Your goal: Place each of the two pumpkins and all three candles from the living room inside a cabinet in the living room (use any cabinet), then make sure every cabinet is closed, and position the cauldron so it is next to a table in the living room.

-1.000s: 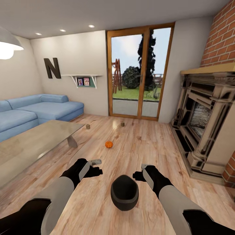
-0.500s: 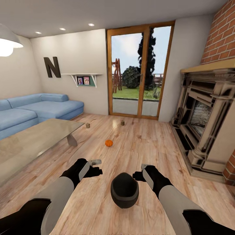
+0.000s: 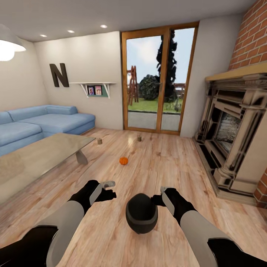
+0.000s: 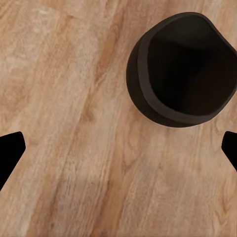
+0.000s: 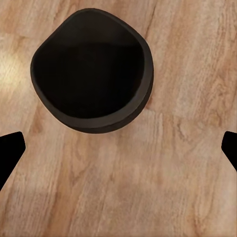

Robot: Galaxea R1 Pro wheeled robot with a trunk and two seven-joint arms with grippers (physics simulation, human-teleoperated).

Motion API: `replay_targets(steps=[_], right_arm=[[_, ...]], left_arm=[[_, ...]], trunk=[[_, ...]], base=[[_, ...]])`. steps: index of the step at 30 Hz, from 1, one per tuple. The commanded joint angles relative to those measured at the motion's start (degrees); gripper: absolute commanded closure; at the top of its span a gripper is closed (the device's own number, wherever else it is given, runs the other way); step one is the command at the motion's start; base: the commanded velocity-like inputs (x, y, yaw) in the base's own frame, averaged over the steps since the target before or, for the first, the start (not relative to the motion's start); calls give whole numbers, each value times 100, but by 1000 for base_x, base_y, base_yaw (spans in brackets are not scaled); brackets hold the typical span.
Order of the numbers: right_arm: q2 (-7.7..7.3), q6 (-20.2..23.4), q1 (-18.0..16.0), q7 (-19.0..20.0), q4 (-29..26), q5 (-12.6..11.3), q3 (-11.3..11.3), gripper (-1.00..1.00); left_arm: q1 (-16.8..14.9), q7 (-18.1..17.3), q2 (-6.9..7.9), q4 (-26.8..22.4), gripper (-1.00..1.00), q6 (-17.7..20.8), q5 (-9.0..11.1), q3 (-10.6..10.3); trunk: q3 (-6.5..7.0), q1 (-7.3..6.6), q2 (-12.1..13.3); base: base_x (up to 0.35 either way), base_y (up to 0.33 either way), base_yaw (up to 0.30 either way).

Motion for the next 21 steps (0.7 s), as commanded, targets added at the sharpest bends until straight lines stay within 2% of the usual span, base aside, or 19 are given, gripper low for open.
replay_targets(steps=[1,21], right_arm=[[3,19,-2,-43,-9,-61,-12,-100],[3,19,-2,-43,-9,-59,-12,-100]], left_arm=[[-2,33,-1,-9,-100,25,53,3],[-2,154,-11,-7,-100,-28,24,-22]], trunk=[[-24,22,-44],[-383,461,-846]], base=[[0,0,0],[0,0,0]])
